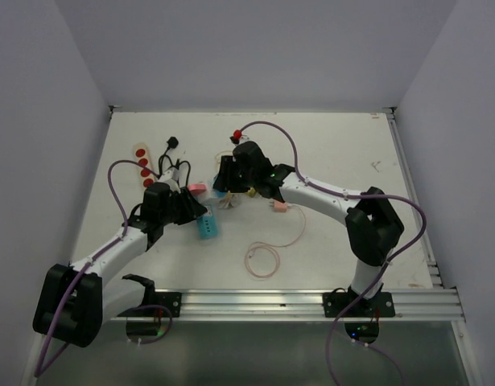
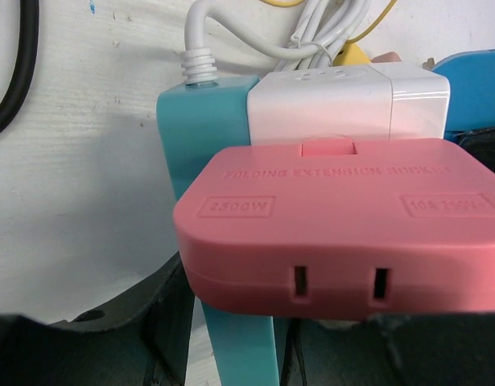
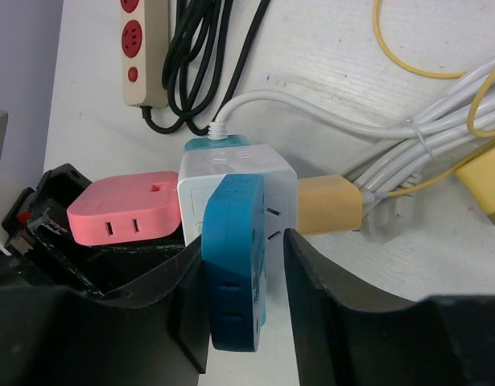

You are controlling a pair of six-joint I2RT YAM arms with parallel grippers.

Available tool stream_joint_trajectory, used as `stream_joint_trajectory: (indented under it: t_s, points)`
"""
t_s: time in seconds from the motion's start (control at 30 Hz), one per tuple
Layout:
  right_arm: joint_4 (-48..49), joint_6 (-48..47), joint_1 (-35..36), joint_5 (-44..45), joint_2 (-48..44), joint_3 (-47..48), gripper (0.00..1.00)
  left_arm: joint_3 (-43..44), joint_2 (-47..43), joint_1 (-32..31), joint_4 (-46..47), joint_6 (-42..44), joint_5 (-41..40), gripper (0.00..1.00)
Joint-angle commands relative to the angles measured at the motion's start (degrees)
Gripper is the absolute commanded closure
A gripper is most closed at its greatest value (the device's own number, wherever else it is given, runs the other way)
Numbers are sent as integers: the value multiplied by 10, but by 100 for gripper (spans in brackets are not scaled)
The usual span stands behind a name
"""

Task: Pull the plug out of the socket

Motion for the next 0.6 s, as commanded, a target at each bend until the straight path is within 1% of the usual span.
stream_joint_trajectory:
  t_s: [0.0,0.03,0.13,0.17,0.2,0.23,0.37,0.57]
  points:
    - [-2,13,-4,-16,-7,19,60,24,-18,2,-6,28,16,100]
    - [-3,13,-5,-19,-11,16,68,24,-18,2,-27,28,14,100]
    - [-3,23,-17,-24,-27,4,81,23,-18,2,-35,26,0,100]
    - [-3,30,-21,-29,-31,-2,89,24,-18,2,-38,25,-5,100]
    - [-3,34,-30,-33,-36,-8,93,24,-18,2,-42,22,-19,100]
    - [-3,37,-34,-37,-44,-11,100,24,-17,2,-50,20,-27,100]
    - [-3,46,-52,-52,-63,-22,100,32,2,2,-83,10,-66,100]
    - [-15,34,-68,-42,-91,-18,100,50,39,2,-152,-19,-150,100]
